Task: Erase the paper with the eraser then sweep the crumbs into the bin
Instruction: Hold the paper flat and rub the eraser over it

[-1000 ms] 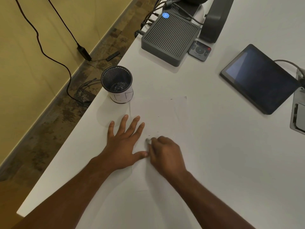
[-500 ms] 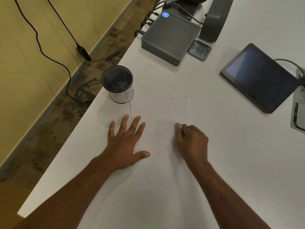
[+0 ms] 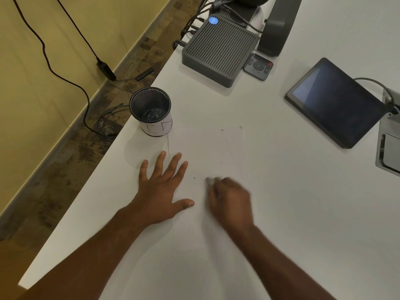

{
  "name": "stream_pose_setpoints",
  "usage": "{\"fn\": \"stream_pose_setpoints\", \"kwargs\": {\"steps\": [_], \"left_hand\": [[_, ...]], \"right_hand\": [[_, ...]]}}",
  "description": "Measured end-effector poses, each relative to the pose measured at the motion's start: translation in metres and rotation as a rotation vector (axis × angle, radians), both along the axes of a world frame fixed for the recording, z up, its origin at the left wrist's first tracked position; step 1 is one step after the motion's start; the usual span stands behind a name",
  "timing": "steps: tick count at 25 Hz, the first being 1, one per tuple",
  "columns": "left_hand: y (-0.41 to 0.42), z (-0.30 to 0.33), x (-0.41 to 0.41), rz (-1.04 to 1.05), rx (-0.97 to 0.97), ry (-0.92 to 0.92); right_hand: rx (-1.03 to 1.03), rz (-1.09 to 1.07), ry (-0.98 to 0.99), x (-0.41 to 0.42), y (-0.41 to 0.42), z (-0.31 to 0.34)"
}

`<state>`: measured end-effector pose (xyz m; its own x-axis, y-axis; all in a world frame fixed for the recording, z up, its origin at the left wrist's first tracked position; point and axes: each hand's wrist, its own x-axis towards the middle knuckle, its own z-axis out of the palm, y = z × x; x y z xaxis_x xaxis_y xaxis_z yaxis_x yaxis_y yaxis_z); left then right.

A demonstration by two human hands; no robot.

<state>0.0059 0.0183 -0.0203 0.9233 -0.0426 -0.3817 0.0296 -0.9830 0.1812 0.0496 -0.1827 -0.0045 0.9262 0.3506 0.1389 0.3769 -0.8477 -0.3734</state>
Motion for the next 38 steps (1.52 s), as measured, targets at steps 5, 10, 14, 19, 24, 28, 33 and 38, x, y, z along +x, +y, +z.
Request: {"fn": "stream_pose_setpoints", "kwargs": {"steps": [5,10,14,19,24,28,33,38], "left_hand": [[0.000,0.001,-0.001,-0.007,0.010,0.015],[0.000,0.001,-0.001,0.005,-0.013,-0.007],[0.000,0.001,0.000,-0.003,-0.001,0.003],[-0.001,0.001,0.000,-0.002,0.004,0.001],[0.000,0.000,-0.002,0.000,-0.009,-0.016],[0.000,0.001,0.000,-0.009,0.002,-0.002],[0.000,-0.001,-0.002,-0.010,-0.006,-0.023],[0.000,-0.002,0.000,-0.016,0.006,-0.023]], "right_hand": [[-0.004,-0.168,-0.068,0.041,-0.027,0.001],[-0.012,0.099,-0.025,0.003,-0.007,-0.002],[-0.017,-0.169,-0.070,0.042,-0.024,0.004],[-0.052,0.128,-0.013,0.017,-0.009,-0.002],[-0.033,-0.005,0.016,0.025,0.001,0.005],[-0.012,0.044,0.016,0.034,-0.001,-0.002],[0.001,0.000,0.033,0.016,0.019,0.004],[-0.014,-0.134,-0.055,0.063,-0.008,0.003]]}}
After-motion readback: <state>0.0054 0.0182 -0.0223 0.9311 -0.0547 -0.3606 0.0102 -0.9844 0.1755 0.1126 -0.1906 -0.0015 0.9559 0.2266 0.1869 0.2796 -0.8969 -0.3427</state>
